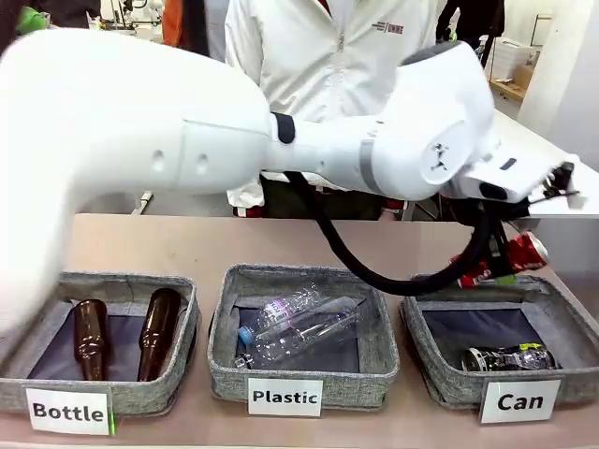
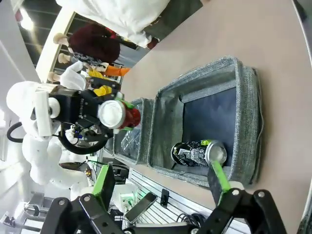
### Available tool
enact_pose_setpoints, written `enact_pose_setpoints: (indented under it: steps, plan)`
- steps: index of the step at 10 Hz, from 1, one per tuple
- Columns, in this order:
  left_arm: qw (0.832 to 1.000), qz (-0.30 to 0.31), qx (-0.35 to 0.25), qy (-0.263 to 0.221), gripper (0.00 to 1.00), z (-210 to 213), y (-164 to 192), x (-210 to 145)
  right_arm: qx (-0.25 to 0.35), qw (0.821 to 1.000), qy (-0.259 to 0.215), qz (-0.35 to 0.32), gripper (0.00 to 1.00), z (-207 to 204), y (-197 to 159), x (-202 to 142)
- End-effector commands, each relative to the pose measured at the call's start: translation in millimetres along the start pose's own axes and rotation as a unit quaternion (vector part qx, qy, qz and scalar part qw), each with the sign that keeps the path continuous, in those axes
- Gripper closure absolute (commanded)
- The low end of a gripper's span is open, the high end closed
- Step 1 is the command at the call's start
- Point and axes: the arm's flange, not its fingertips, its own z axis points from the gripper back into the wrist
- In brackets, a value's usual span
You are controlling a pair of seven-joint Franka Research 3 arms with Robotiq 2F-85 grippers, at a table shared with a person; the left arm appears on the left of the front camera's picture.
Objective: Sort the can waste into the basket.
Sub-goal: Pick up the can waste from the table and place it in the right Fabric basket.
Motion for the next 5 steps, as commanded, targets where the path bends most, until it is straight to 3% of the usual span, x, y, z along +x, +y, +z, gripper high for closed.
enact_pose_setpoints:
  steps: [1, 2, 3, 5]
  plan:
    - [1.0, -0.002, -0.018, 0.023, 0.58, -8.7, 21.7, 10.1, -0.004, 1.0, 0.001, -0.001, 0.0, -0.4, 4.6, -2.2]
    - [1.0, 0.002, -0.023, 0.021, 0.58, -10.5, 22.6, 9.3, -0.004, 1.0, 0.001, -0.001, 0.0, -0.4, 4.6, -2.2]
    - [0.999, -0.005, -0.029, 0.022, 0.05, -10.5, 23.4, 10.1, -0.004, 1.0, 0.001, -0.001, 0.0, -0.4, 4.6, -2.2]
    - [0.999, -0.004, -0.026, 0.017, 0.0, -6.7, 17.7, 10.3, -0.004, 1.0, 0.001, -0.001, 0.0, -0.4, 4.6, -2.2]
